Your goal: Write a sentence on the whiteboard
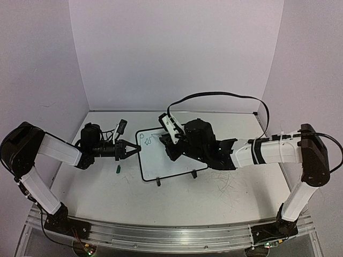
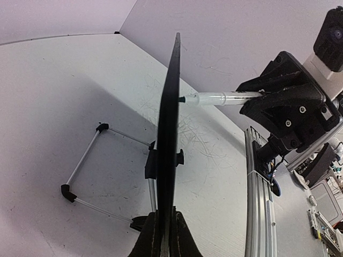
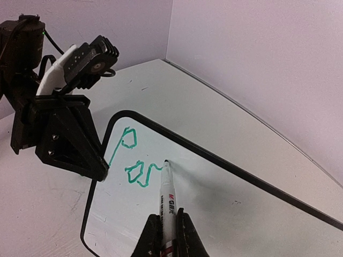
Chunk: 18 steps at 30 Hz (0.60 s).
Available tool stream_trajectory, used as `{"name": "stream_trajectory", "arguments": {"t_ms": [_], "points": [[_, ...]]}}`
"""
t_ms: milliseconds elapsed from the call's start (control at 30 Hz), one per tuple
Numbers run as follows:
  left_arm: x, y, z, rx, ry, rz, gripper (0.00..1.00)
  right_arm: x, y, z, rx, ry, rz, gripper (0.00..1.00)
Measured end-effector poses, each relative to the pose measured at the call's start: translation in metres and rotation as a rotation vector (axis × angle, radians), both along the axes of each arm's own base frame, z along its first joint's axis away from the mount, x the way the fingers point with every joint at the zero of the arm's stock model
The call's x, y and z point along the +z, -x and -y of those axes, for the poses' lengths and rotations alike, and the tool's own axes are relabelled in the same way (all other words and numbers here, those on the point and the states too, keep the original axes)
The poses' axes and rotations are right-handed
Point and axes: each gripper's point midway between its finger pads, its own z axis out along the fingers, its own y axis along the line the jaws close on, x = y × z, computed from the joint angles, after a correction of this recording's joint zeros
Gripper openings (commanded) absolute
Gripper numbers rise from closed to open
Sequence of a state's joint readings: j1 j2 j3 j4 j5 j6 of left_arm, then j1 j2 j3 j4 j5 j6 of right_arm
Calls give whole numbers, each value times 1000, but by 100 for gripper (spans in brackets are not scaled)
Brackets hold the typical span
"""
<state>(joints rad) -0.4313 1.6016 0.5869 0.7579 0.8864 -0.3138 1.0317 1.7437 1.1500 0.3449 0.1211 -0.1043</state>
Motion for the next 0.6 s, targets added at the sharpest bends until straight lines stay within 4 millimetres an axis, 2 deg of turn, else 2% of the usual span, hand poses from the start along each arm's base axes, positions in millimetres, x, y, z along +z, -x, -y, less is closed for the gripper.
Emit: {"name": "stream_trajectory", "arguments": {"t_ms": [300,600], "points": [[0,0,0,1,-1,-2,0,-2,-4,3,-29,9,5,0],[-1,0,0,1,-3,-7,0,-8,2,2,1,14,-10,0]]}}
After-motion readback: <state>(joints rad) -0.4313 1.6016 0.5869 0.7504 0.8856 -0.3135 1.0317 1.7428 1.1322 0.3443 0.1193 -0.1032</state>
